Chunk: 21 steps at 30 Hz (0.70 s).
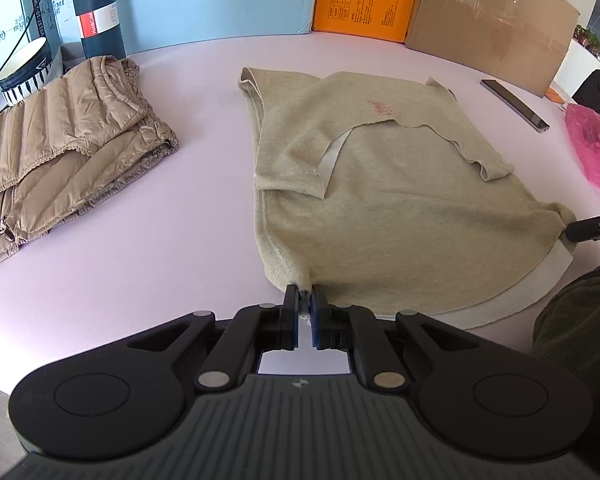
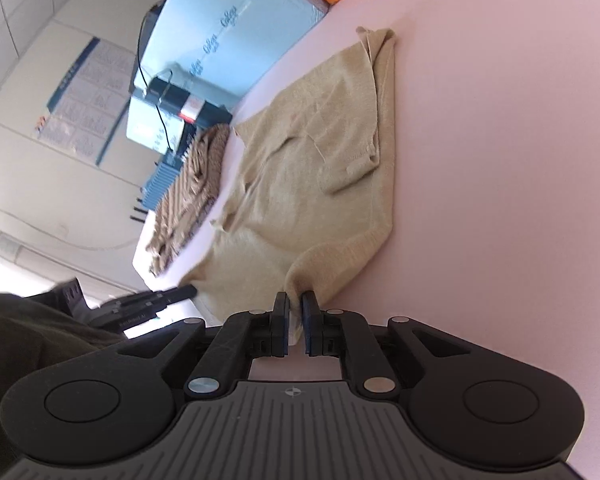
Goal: Fold clothes
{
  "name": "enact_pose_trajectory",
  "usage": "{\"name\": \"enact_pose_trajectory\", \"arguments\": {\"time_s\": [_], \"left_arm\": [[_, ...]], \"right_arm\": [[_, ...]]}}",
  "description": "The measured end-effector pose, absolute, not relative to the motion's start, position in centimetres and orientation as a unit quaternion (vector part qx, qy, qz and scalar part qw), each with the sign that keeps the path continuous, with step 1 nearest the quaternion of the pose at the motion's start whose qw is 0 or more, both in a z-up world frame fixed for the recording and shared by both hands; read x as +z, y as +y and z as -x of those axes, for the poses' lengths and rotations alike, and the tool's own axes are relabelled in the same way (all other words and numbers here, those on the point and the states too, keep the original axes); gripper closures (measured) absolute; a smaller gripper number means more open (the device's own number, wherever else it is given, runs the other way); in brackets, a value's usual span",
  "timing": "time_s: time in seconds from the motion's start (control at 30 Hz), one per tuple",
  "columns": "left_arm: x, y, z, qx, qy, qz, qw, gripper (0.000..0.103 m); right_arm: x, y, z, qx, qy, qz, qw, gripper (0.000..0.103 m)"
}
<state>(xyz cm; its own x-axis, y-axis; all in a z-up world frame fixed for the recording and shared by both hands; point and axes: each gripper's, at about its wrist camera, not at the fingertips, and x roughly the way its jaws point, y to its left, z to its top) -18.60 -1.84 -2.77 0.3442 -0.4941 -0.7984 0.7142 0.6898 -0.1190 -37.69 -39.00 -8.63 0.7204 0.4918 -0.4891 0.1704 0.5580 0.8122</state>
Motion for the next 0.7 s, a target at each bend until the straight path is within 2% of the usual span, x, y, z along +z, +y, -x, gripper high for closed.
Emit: {"name": "enact_pose_trajectory", "arguments": {"time_s": [0.17, 0.33, 0.4, 0.47, 0.53, 0.6, 0.7], "left_arm": [[-0.1, -3.2, 14.4, -0.375, 0.399, -0.087, 0.832, 0.098], [2.3, -7.3, 7.6, -0.376, 0.349, -0.083, 0.854, 0.098], [3.1, -9.2, 5.6, -0.38, 0.336, -0.09, 0.857, 0.098], [3.7, -10.8, 4.0, -0.384, 0.327, -0.099, 0.858, 0.098], [3.6, -11.7, 3.7, -0.39, 0.327, -0.117, 0.853, 0.098], [3.1, -11.9, 3.8, -0.391, 0.33, -0.136, 0.848, 0.098], [1.4, -10.5, 4.9, -0.408, 0.344, -0.149, 0.832, 0.095]], "right_arm": [[-6.9, -42.2, 34.0, 0.095, 0.277, -0.499, 0.816, 0.095], [-4.9, -45.6, 27.3, 0.096, 0.242, -0.47, 0.843, 0.095], [-3.2, -45.5, 25.2, 0.103, 0.259, -0.405, 0.871, 0.095], [-1.5, -43.1, 24.0, 0.156, 0.311, -0.289, 0.892, 0.093], [-0.7, -39.2, 24.4, 0.204, 0.369, -0.159, 0.893, 0.073], [-1.1, -35.5, 26.3, 0.255, 0.41, -0.05, 0.874, 0.062], [-2.9, -30.6, 31.1, 0.303, 0.426, 0.122, 0.844, 0.053]]}}
